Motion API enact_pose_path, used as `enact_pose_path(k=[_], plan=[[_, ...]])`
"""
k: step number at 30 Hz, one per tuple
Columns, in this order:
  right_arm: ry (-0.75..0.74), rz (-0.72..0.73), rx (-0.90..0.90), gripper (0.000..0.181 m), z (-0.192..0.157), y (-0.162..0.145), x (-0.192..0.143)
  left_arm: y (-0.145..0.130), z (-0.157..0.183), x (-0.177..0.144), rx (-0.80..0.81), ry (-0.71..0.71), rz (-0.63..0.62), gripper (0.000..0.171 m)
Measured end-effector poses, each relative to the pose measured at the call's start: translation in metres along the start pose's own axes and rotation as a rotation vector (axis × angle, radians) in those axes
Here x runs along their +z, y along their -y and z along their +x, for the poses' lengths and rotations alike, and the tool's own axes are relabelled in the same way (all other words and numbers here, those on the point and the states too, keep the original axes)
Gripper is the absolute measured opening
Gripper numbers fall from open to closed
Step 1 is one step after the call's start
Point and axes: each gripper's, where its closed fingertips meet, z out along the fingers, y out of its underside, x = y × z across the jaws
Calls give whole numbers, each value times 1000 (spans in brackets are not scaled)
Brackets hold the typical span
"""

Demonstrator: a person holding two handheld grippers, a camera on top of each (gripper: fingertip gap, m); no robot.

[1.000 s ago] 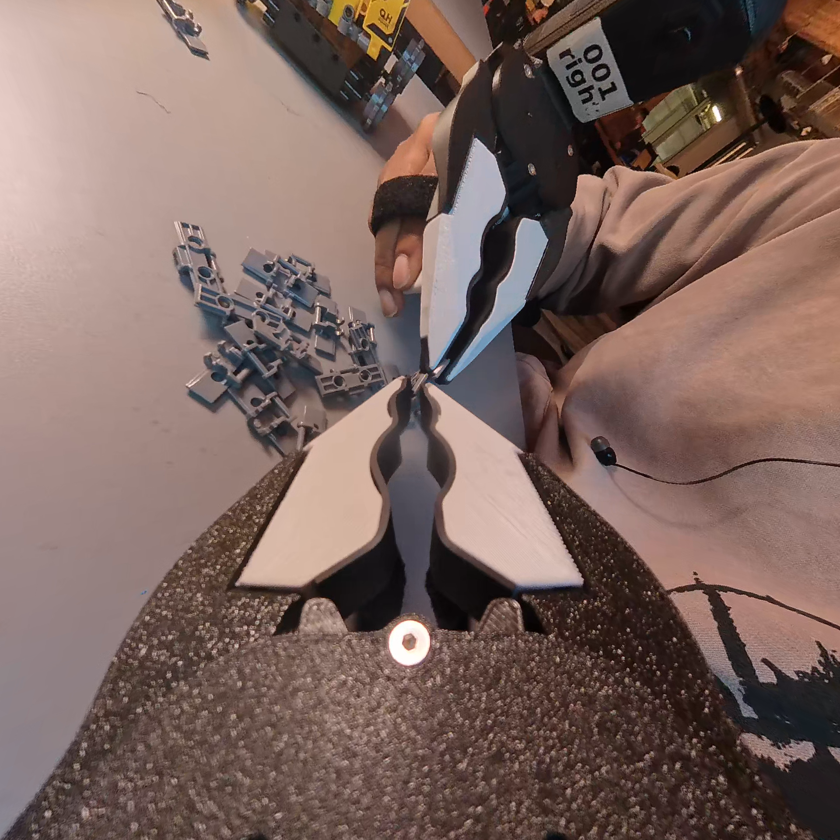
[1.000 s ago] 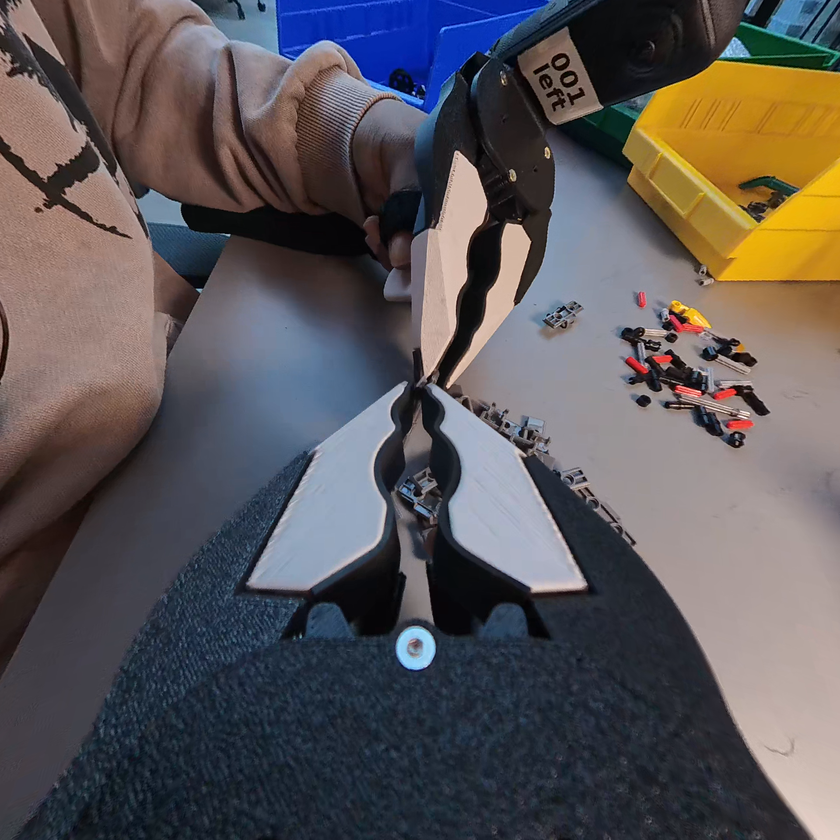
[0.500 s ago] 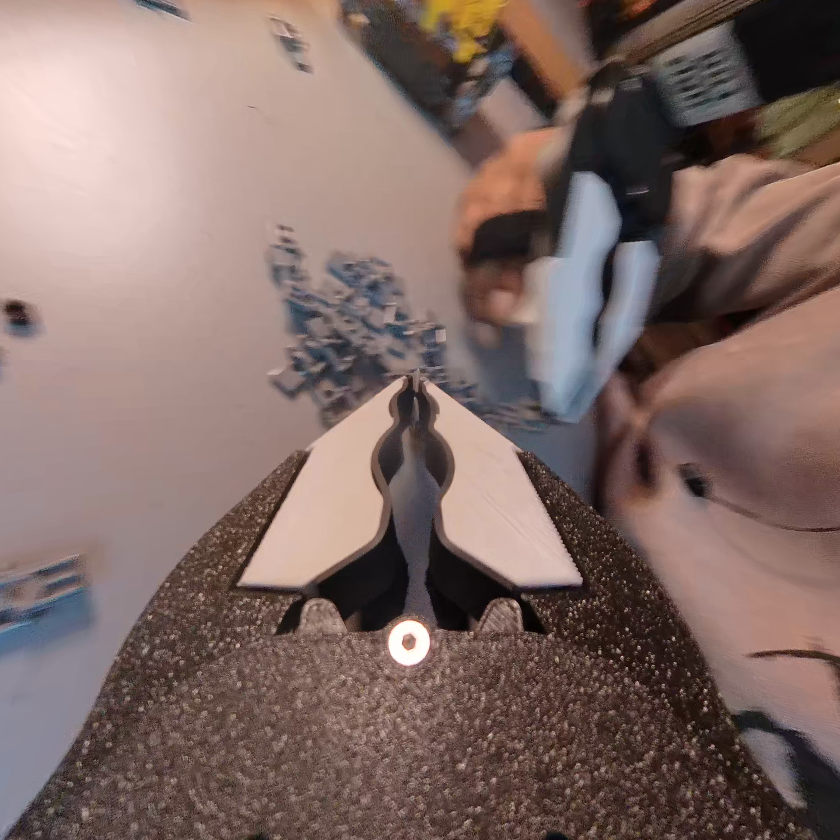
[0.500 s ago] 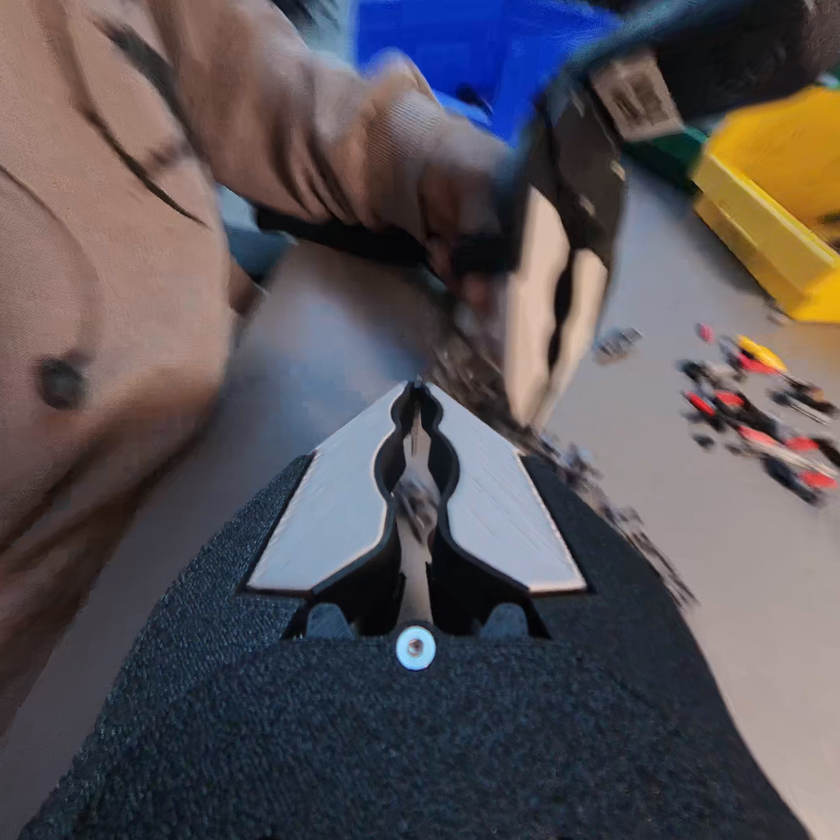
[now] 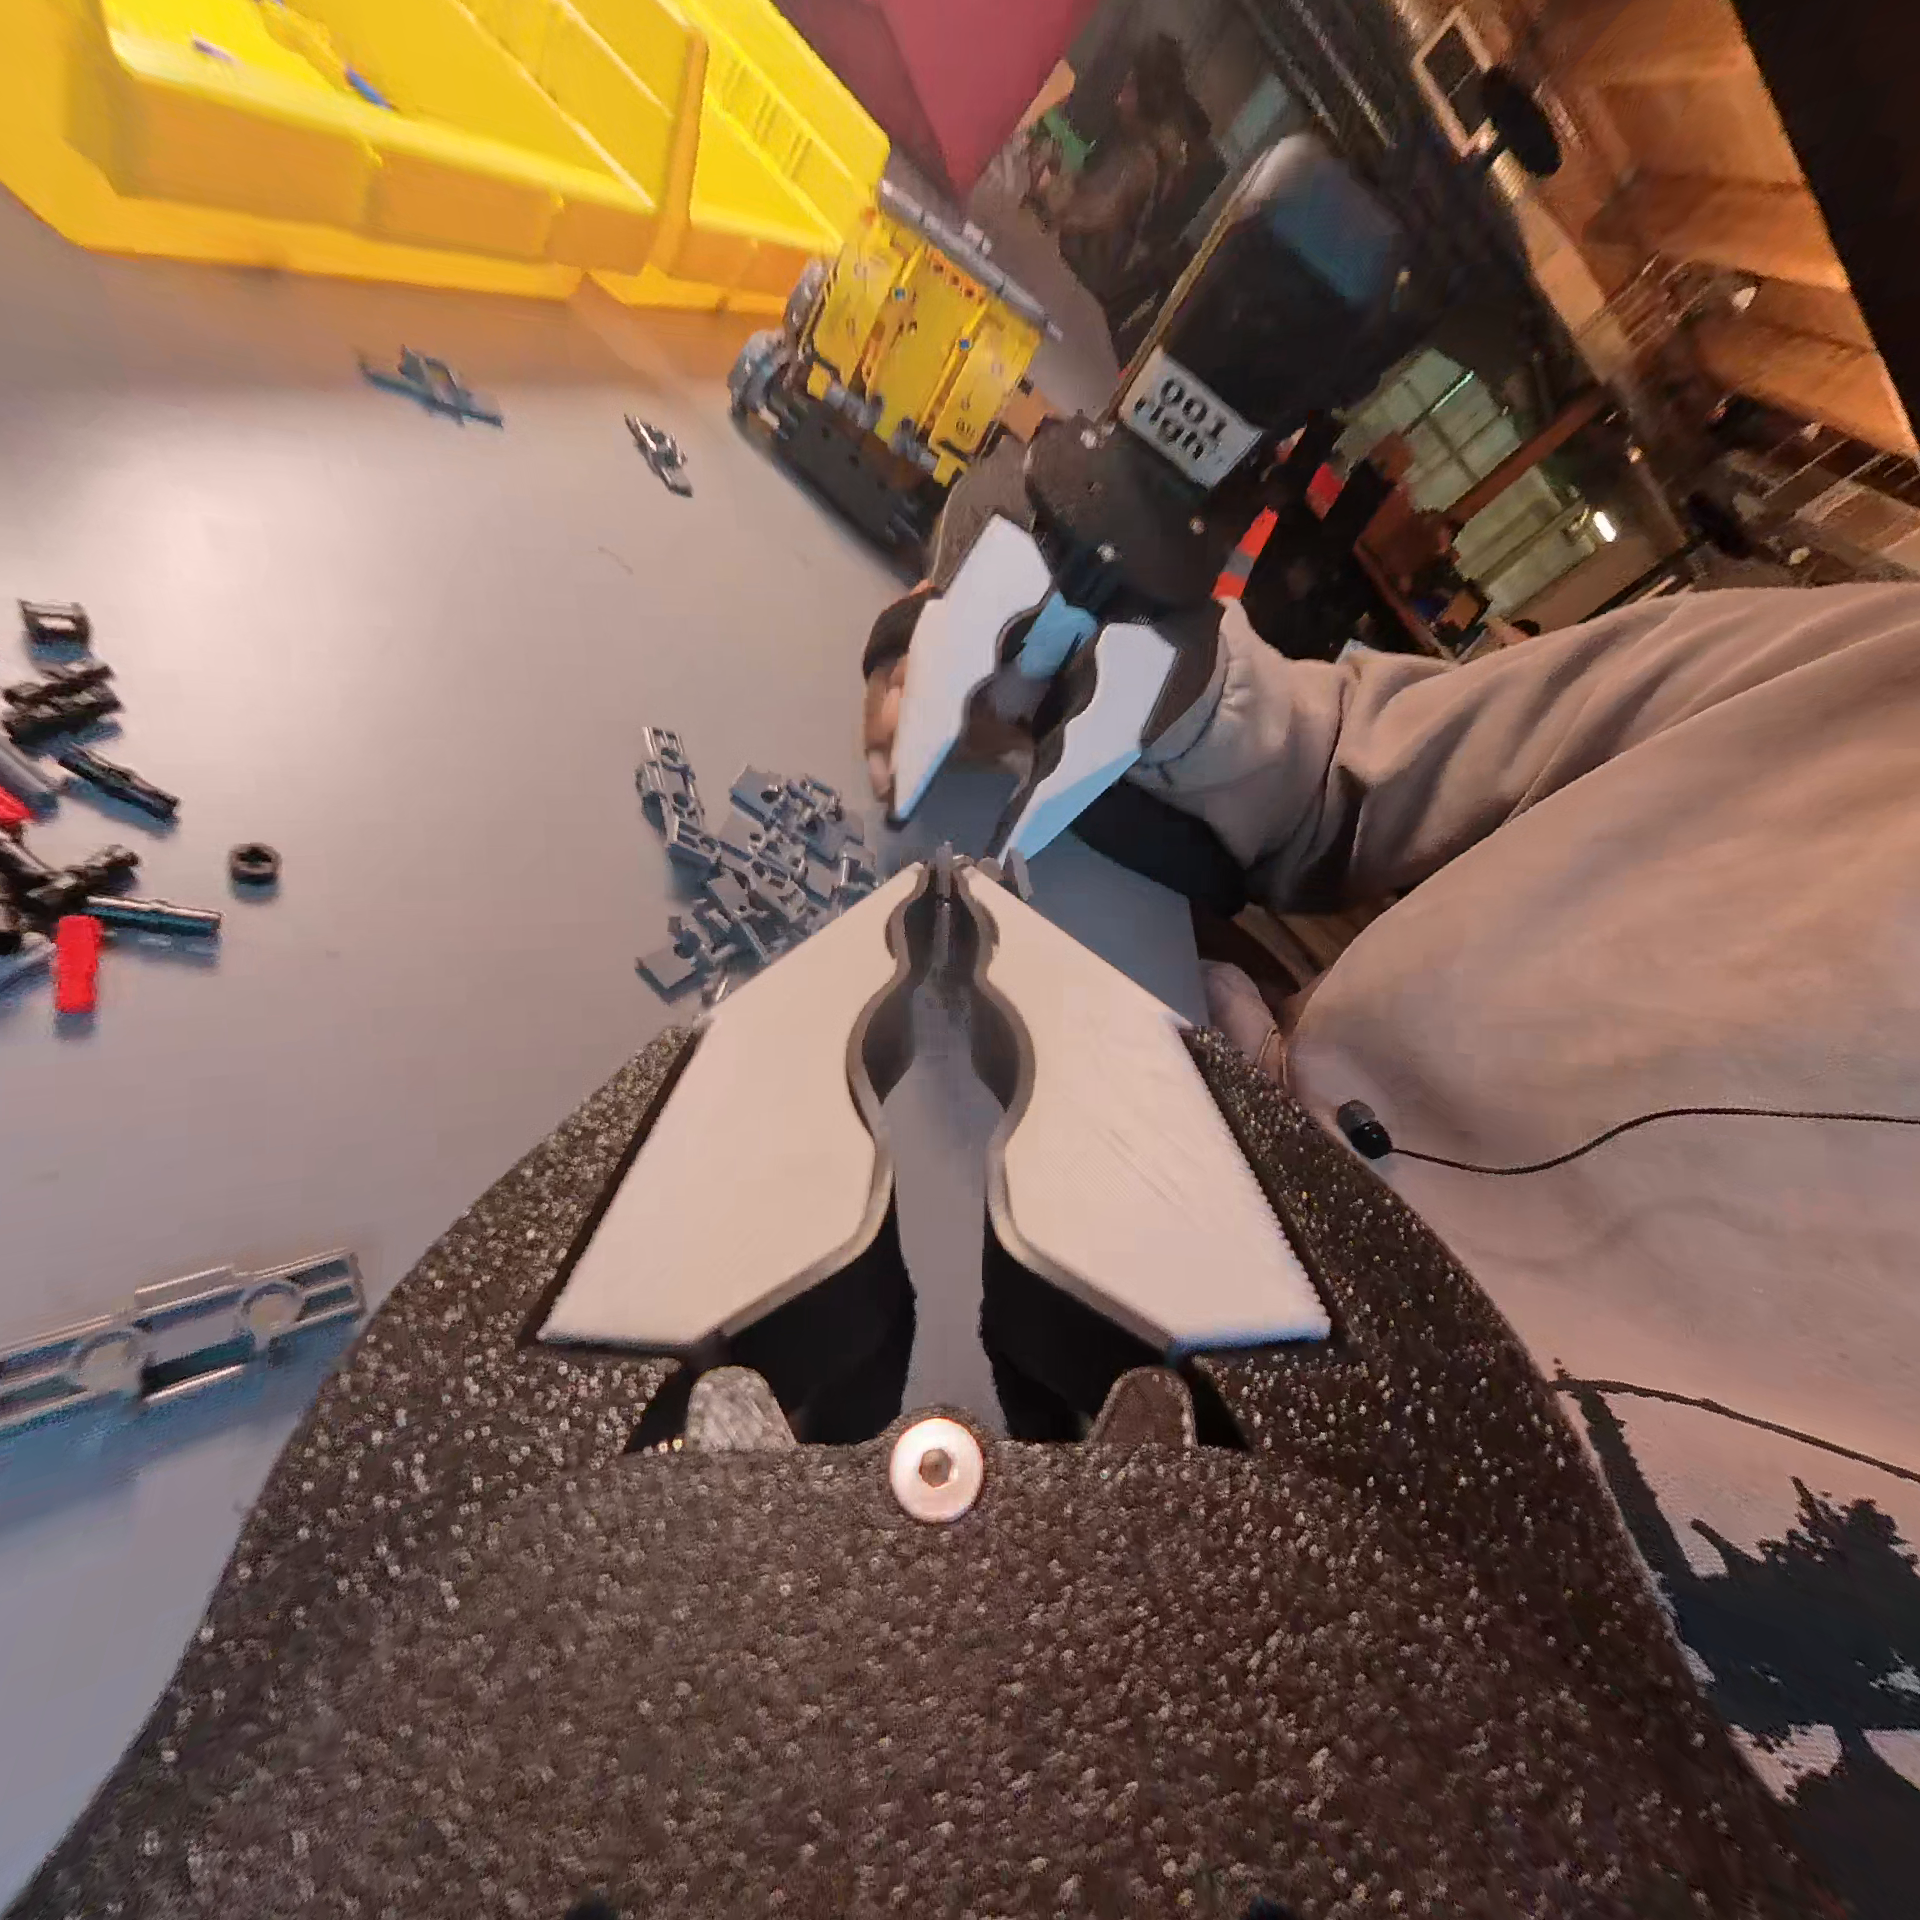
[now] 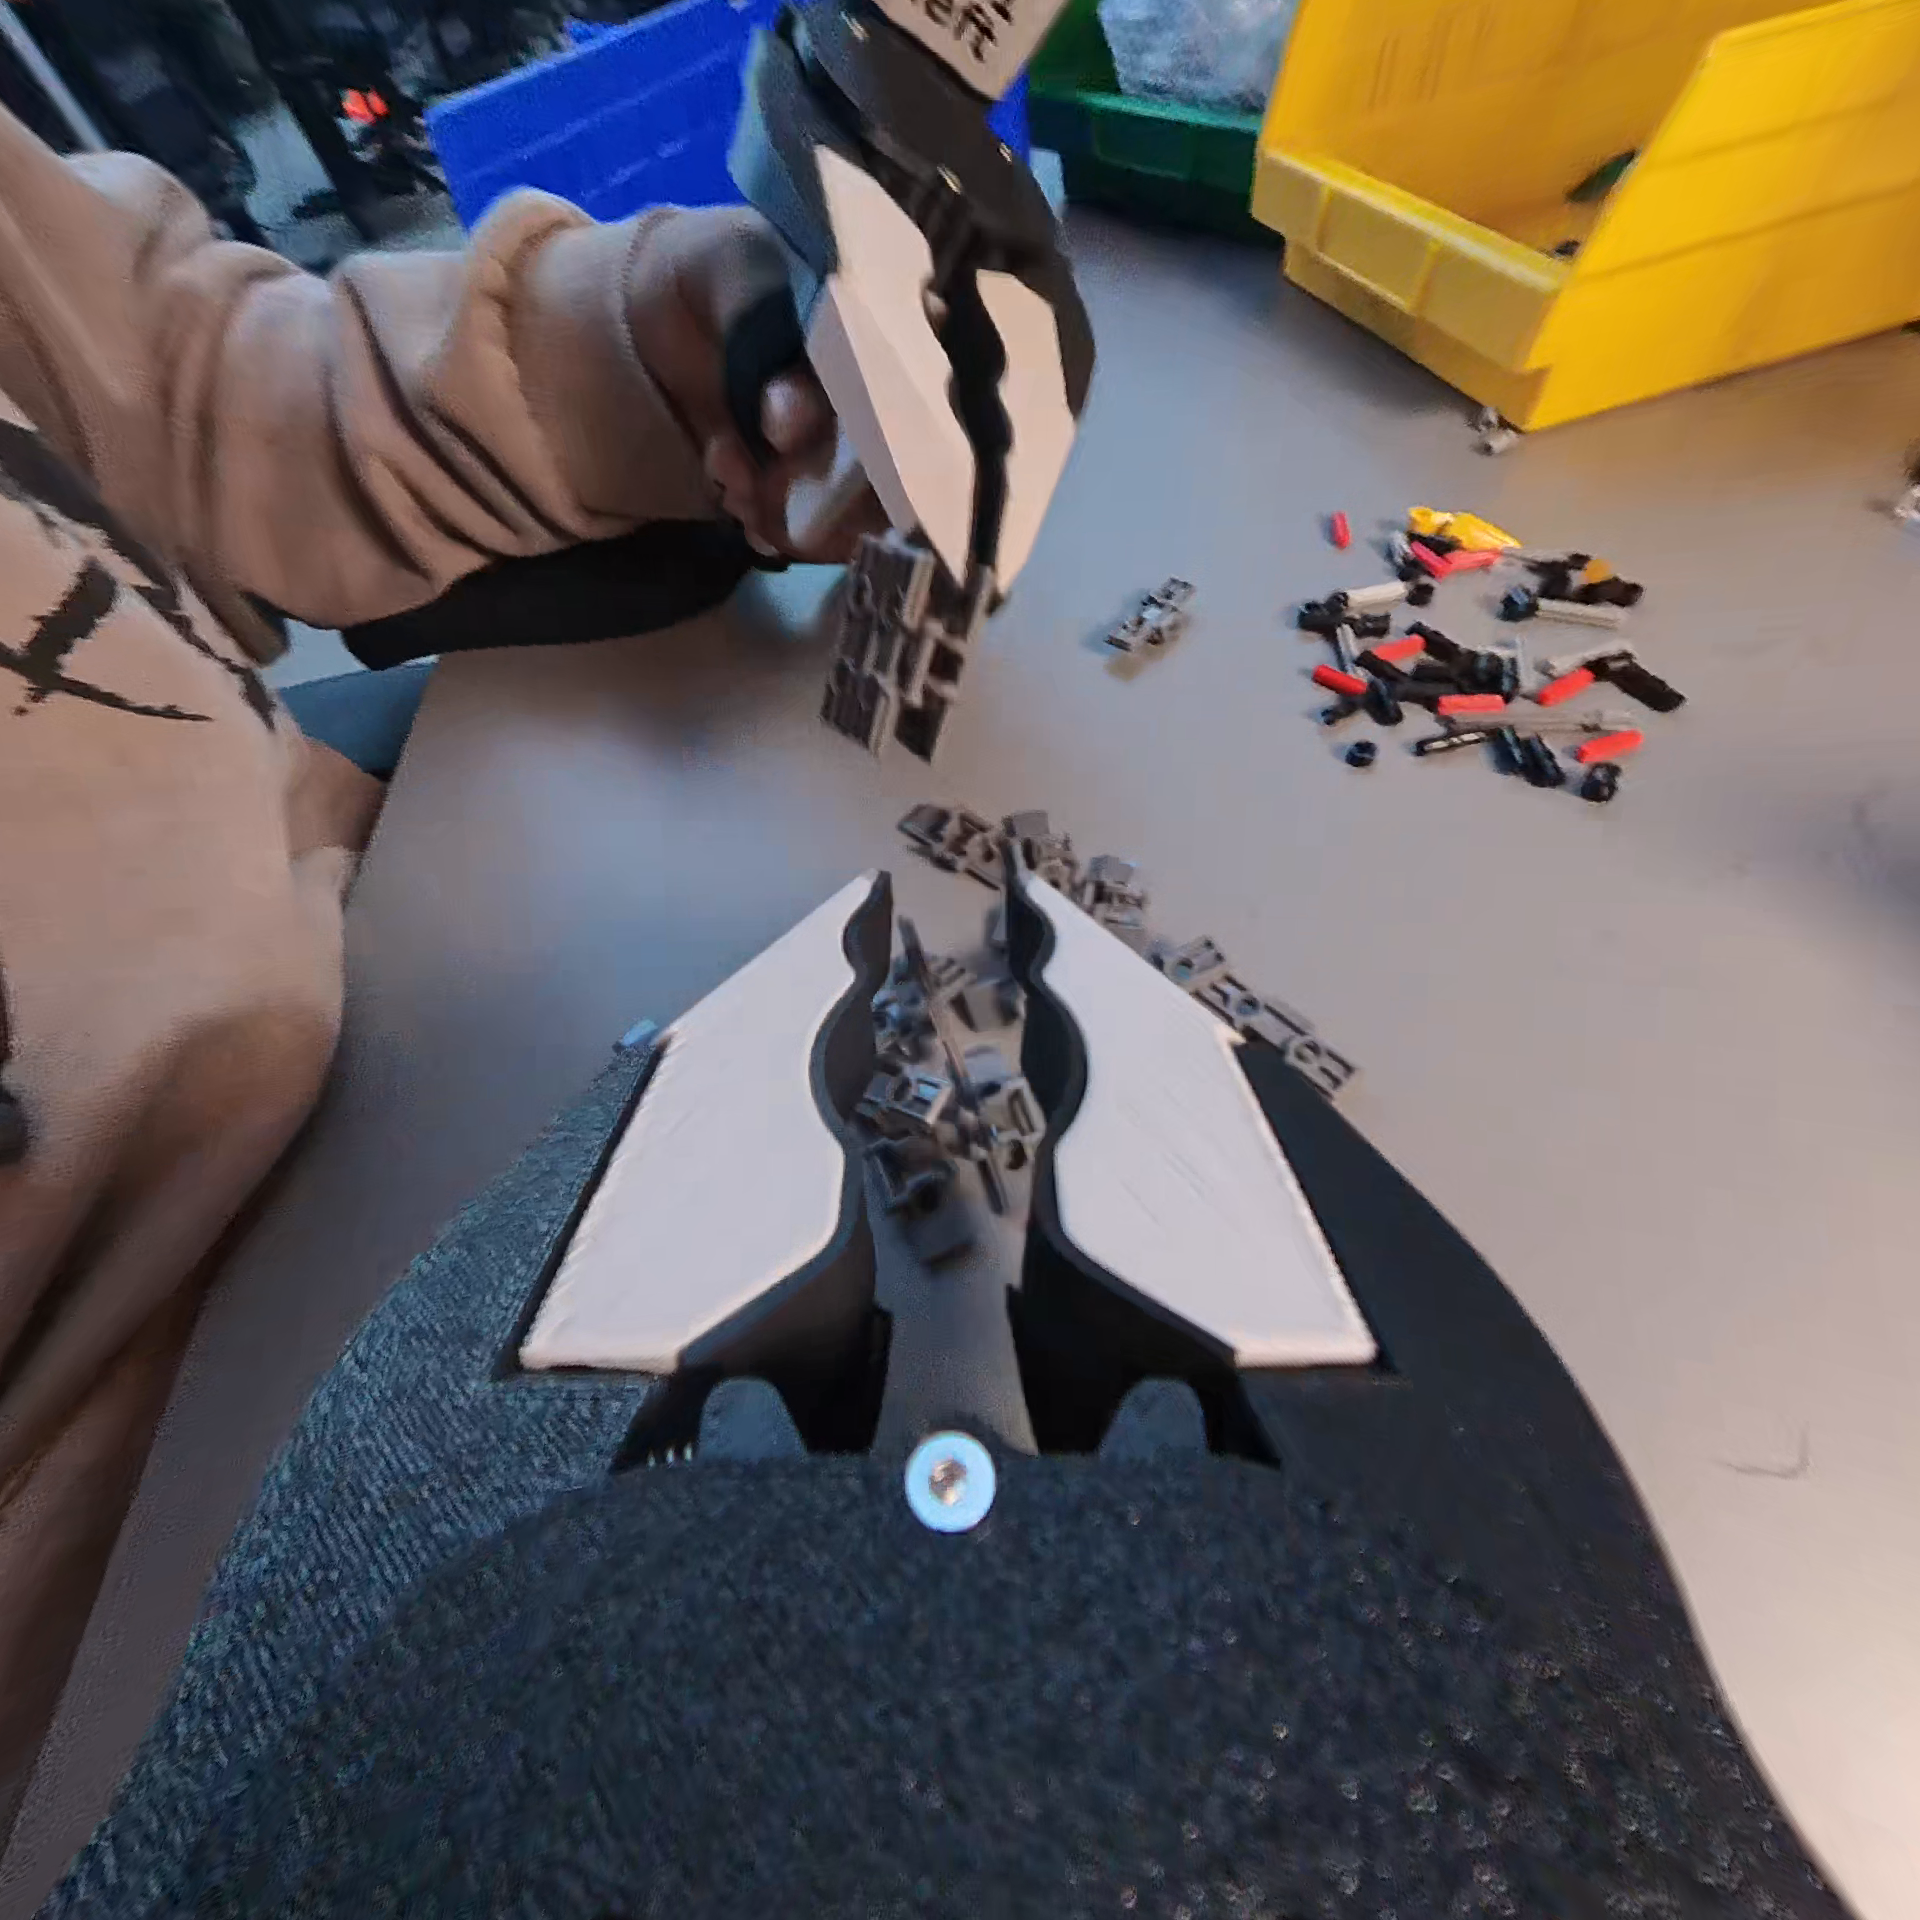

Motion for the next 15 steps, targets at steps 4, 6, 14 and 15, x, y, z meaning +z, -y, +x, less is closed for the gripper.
enact_pose_path(k=[4,6,14,15], plan=[[-52,28,38,28,13,3,-2,18,-6,-24,-2,29,93,2],[-61,38,49,28,16,4,-4,24,-10,-33,-7,48,126,2],[-44,112,37,28,7,20,-3,16,-3,-18,-21,-21,108,3],[-19,139,57,28,1,25,-2,14,3,-12,-4,-46,102,3]])
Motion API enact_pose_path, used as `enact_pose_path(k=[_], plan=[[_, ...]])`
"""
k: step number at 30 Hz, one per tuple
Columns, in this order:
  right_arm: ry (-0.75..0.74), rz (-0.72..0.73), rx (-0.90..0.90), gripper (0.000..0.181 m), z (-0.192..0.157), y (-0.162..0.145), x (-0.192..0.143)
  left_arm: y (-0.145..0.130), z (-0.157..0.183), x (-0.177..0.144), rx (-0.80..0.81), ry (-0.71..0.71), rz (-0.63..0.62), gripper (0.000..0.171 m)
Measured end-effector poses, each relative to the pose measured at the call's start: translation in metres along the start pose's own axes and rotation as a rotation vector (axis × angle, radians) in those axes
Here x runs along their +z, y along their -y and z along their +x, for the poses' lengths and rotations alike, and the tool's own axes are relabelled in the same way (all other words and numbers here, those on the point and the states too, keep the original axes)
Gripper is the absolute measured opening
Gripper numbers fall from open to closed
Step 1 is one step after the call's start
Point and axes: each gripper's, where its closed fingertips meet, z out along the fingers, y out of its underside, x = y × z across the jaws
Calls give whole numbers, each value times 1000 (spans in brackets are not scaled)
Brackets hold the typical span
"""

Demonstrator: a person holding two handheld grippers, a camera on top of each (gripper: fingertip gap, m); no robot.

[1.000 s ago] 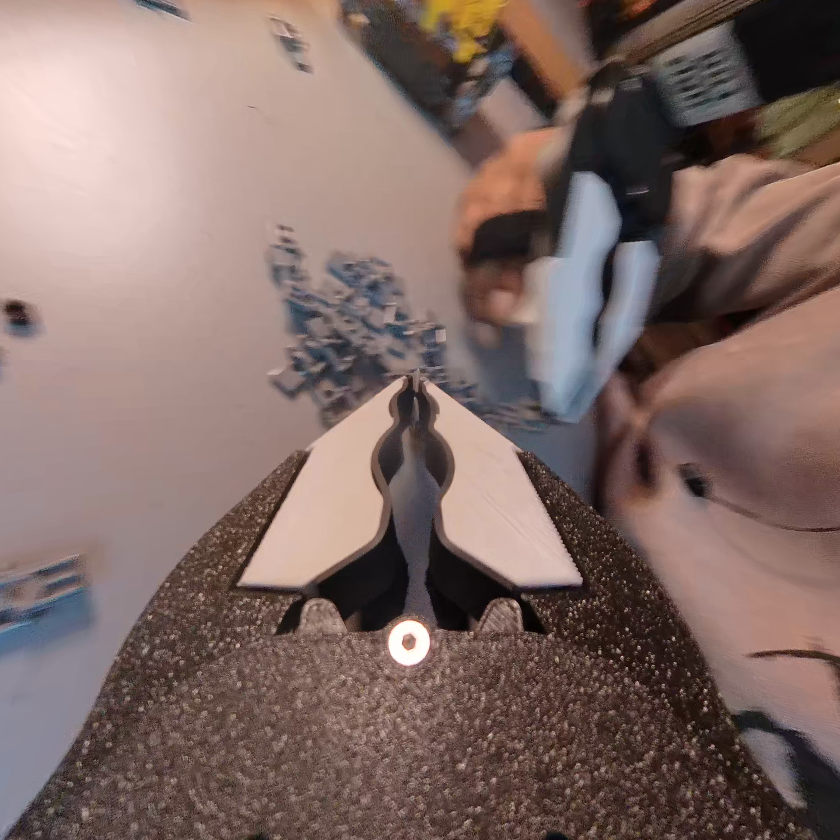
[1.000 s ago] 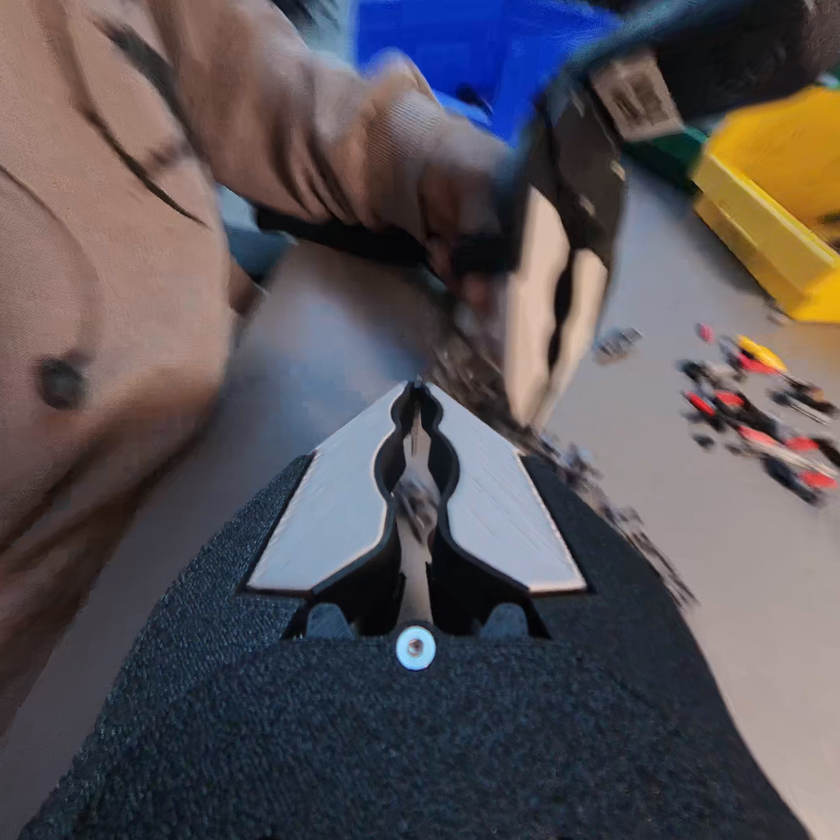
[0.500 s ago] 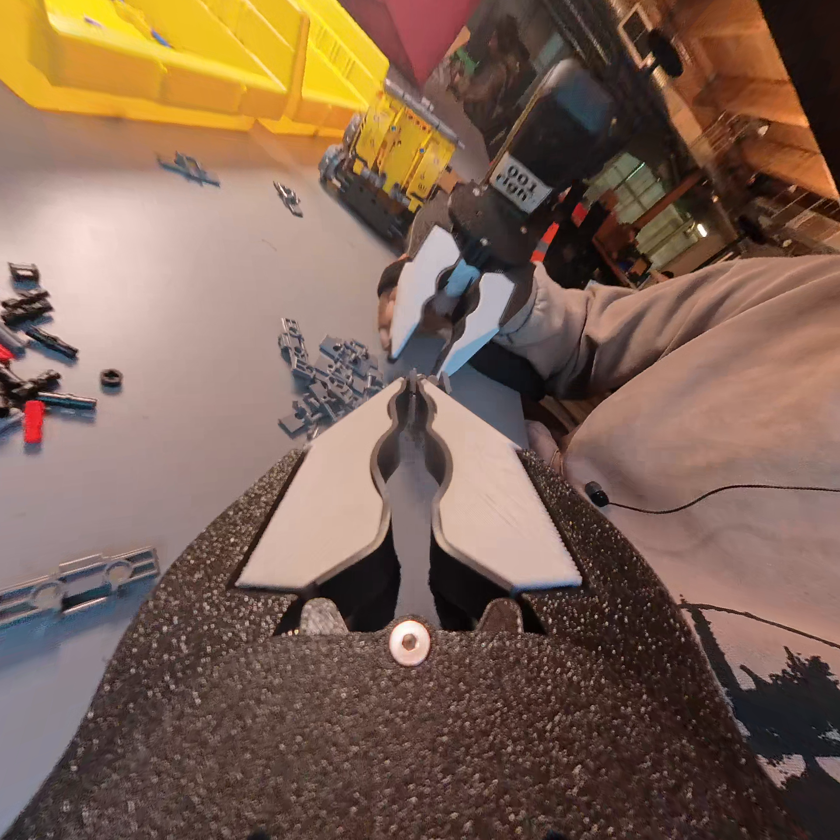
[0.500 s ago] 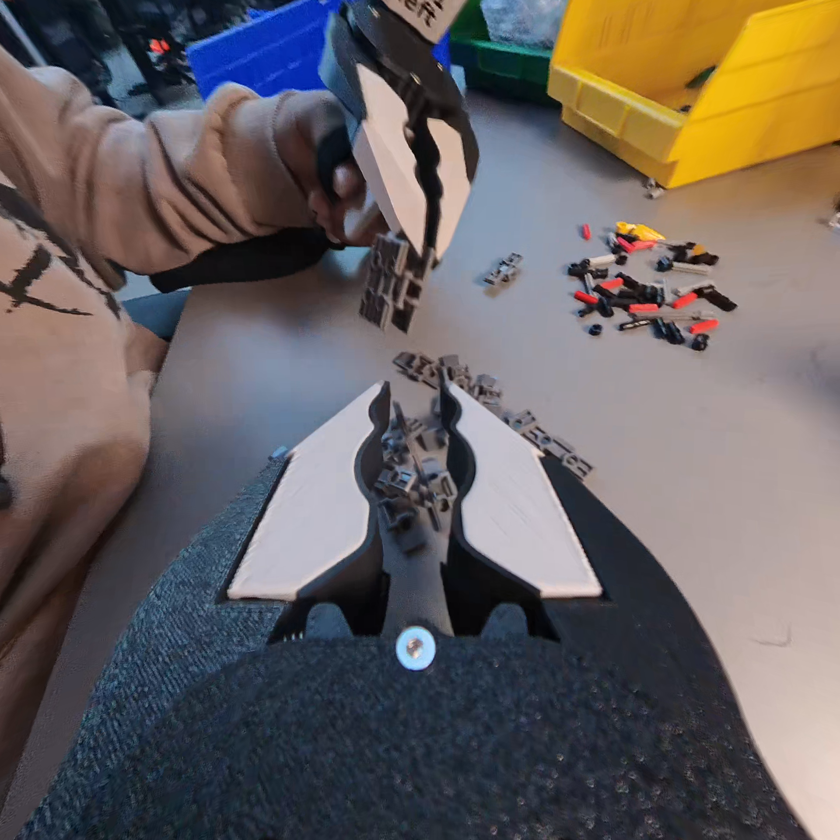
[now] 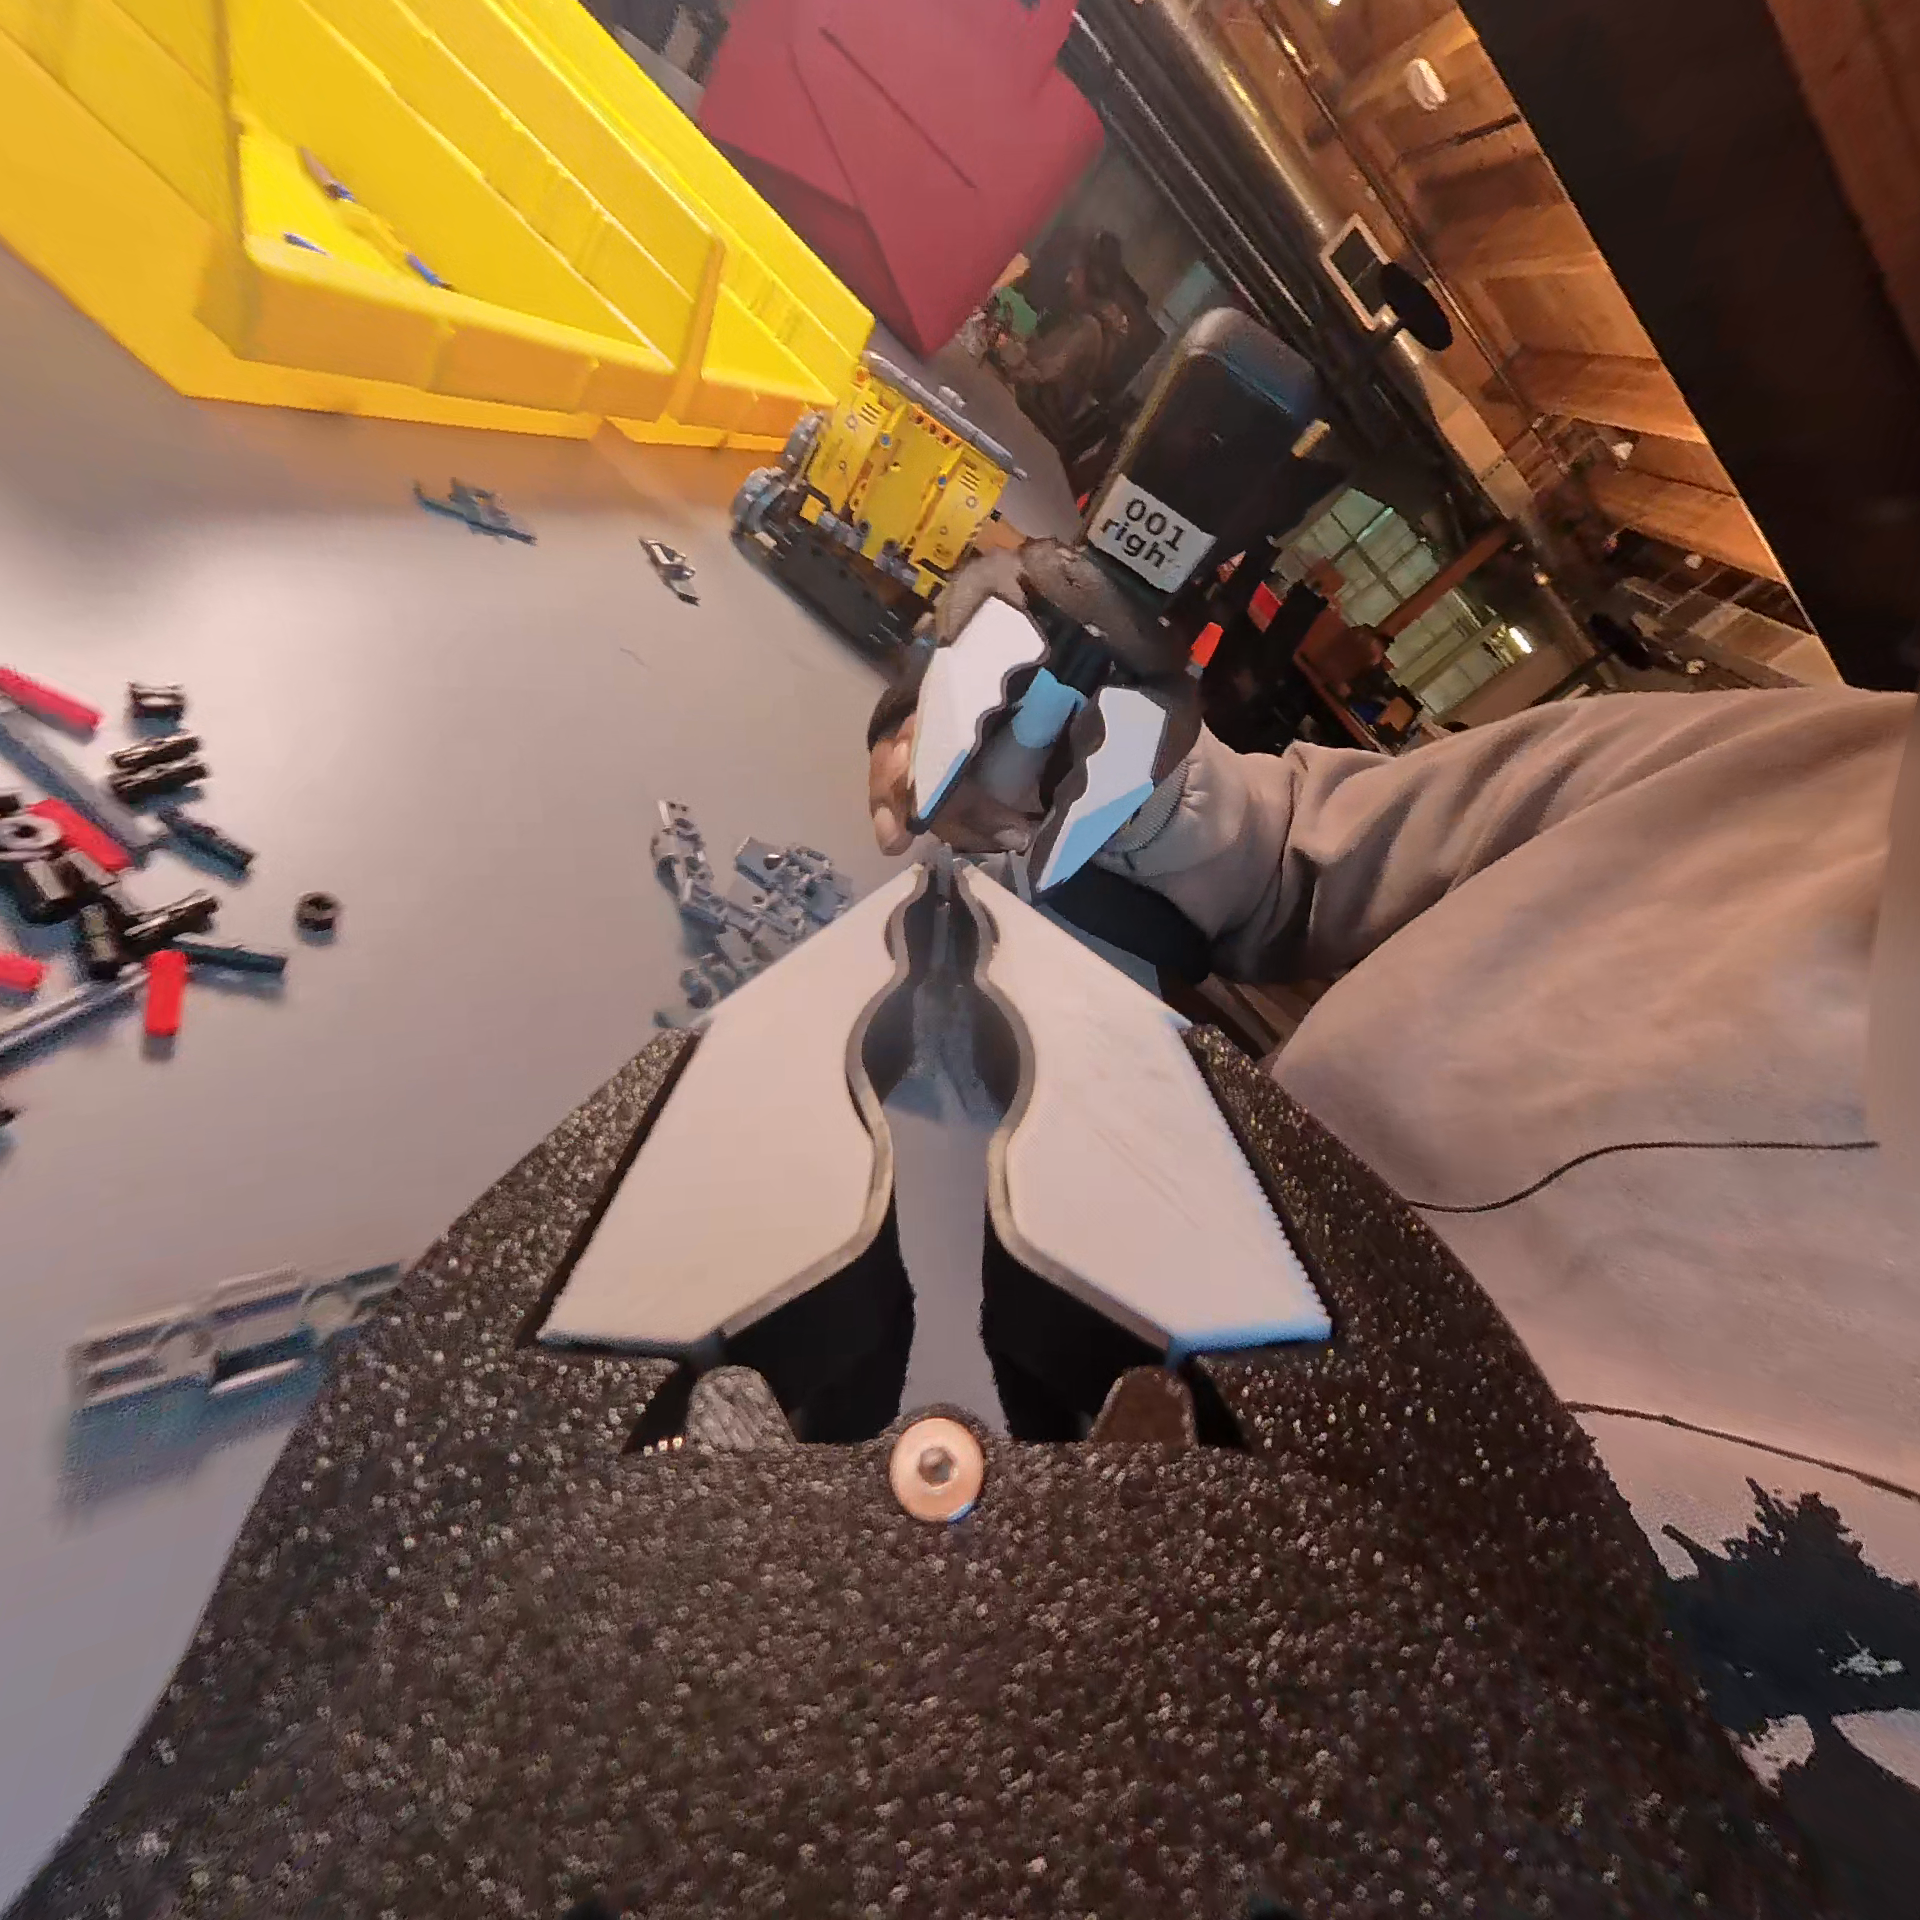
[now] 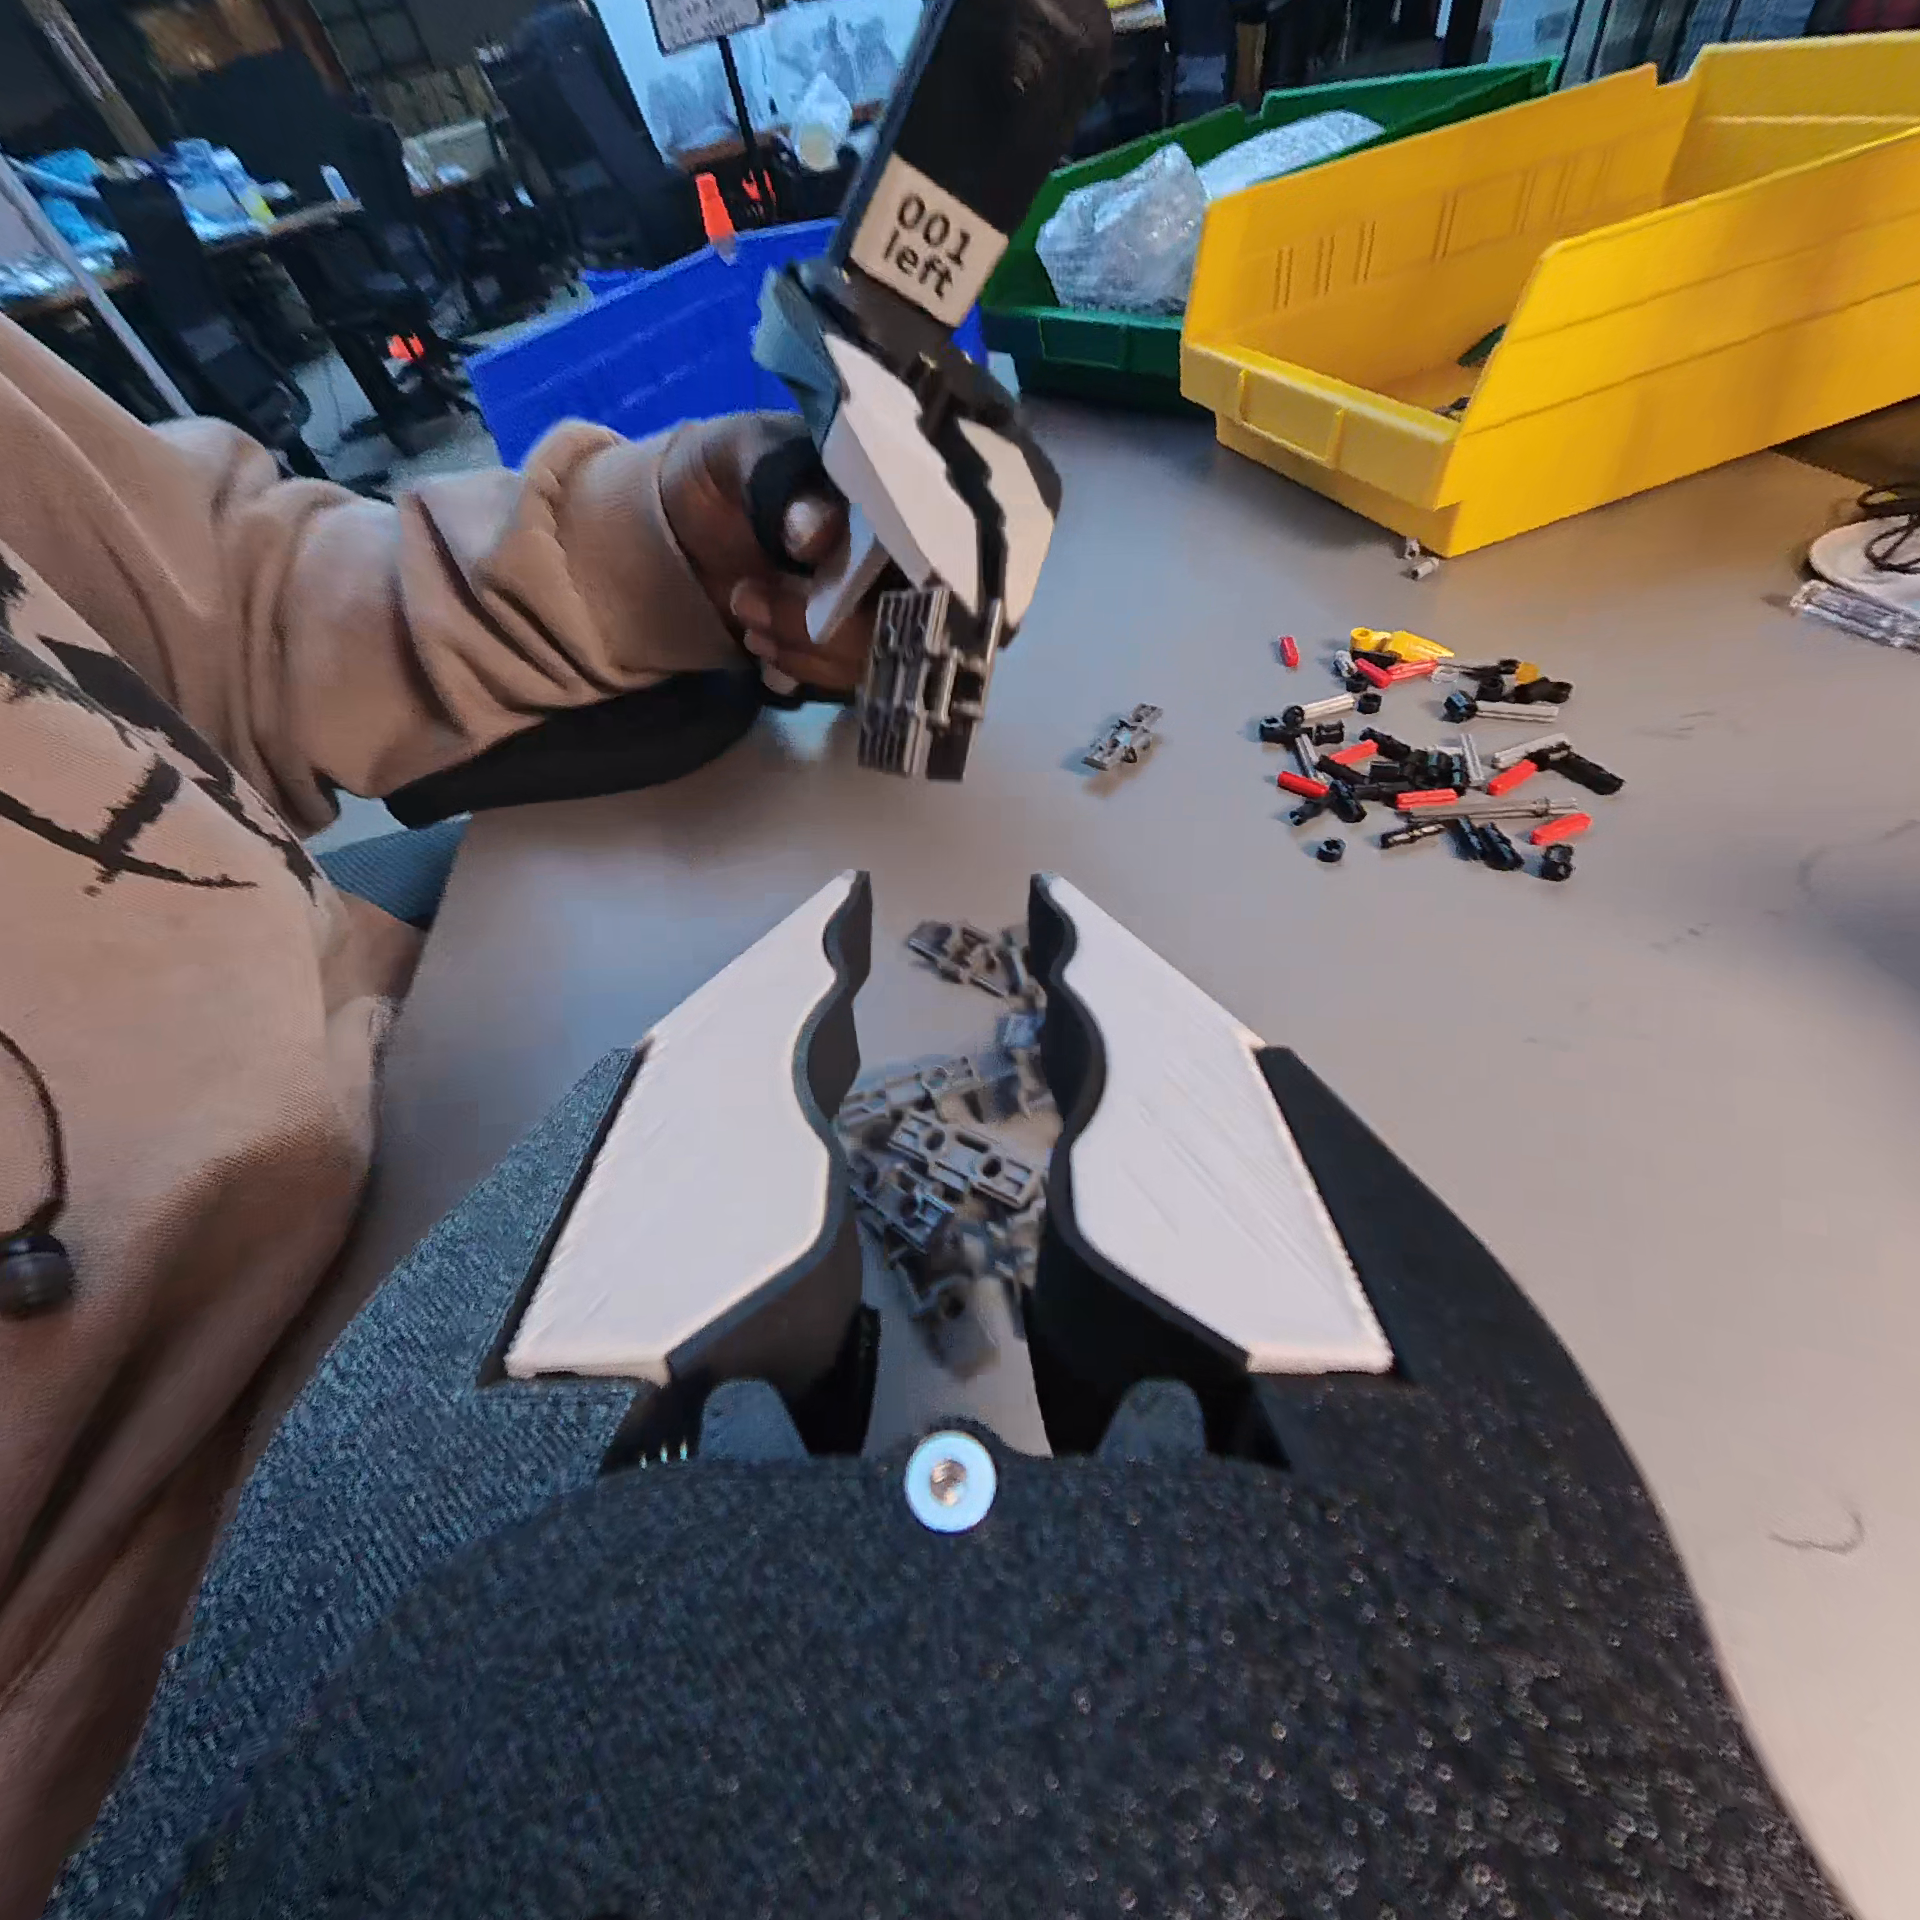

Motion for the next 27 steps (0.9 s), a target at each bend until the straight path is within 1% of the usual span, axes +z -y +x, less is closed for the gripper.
enact_pose_path(k=[3,4,5,6,8,9,12,14,18,20,21,23,25,27], plan=[[64,53,59,28,-13,9,3,-6,25,16,101,-105,-13,3],[92,65,78,28,-18,11,4,-7,37,19,168,-145,-12,3],[132,81,101,28,-24,13,5,-8,52,21,266,-190,5,3],[191,109,128,29,-32,18,4,-7,63,22,379,-204,29,3],[302,164,180,28,-47,28,-2,-5,64,24,599,-101,56,2],[332,176,195,28,-50,31,-3,-4,60,24,630,-57,57,2],[291,165,181,29,-45,28,-2,-2,59,21,514,-104,64,2],[259,163,166,29,-41,28,-1,-2,57,22,495,-97,64,2],[201,134,108,28,-37,23,3,-9,56,29,401,-128,17,2],[193,129,83,18,-38,22,5,-11,53,32,377,-124,4,2],[191,124,67,7,-39,22,5,-11,51,33,363,-115,0,3],[198,124,50,6,-42,22,5,-12,52,32,335,-135,-3,4],[225,157,100,6,-42,28,1,-12,50,32,322,-136,-2,12],[202,175,140,6,-33,30,-1,-12,48,31,317,-125,-9,13]])
